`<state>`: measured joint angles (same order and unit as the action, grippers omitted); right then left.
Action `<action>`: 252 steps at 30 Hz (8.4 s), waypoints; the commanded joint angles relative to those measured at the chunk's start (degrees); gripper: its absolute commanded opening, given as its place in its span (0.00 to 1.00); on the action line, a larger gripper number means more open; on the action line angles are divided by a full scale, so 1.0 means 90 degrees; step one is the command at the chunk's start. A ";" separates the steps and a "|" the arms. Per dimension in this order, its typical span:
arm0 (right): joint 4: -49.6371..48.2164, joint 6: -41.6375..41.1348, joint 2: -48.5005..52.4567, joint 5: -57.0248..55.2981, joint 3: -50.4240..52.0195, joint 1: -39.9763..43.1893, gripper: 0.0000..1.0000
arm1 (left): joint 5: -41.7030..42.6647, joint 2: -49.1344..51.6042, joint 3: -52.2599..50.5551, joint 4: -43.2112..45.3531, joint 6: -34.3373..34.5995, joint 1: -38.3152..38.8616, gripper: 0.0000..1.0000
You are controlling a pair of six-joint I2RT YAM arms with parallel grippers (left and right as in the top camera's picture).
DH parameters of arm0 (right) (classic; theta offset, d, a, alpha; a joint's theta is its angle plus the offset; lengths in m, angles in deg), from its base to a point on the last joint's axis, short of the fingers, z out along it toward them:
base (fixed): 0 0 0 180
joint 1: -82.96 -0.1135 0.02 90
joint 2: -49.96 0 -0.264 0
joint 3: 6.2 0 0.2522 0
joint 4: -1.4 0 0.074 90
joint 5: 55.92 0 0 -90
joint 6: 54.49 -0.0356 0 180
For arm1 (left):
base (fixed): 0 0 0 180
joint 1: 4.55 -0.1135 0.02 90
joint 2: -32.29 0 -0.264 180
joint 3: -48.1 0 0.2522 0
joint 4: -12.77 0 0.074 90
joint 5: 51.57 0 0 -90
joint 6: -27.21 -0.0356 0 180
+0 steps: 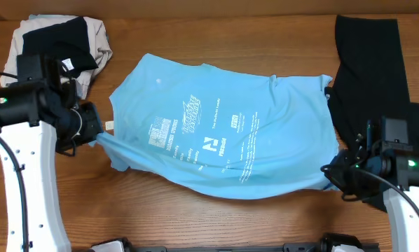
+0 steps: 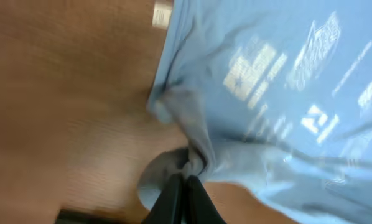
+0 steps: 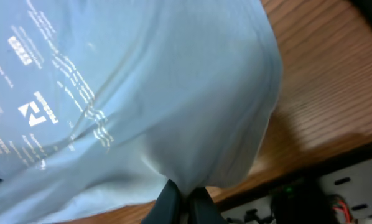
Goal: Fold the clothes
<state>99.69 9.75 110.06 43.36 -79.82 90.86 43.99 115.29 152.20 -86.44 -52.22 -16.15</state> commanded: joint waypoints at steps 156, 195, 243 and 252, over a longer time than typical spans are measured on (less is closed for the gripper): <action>-0.1749 0.1180 0.2373 -0.0024 -0.1532 -0.0262 0.80 | -0.0636 0.2348 0.0746 0.1290 -0.1039 0.1926 1.00; -0.1384 0.1705 0.2409 -0.0024 -0.3109 -0.0262 0.75 | -0.0153 0.6159 0.1858 0.7242 -0.2368 0.1501 1.00; -0.4728 0.2392 0.5117 -0.0913 -0.3109 -0.0265 0.45 | -0.0112 0.3844 0.2327 0.5020 -0.0792 0.1542 0.04; -0.5197 0.2387 0.6222 -0.1304 -0.3109 -0.0265 0.43 | -0.0236 0.3847 0.2327 0.4500 -0.0792 0.1579 0.04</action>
<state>53.59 31.02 164.04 34.51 -106.86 88.22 42.87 150.81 172.20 -45.22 -60.57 -2.29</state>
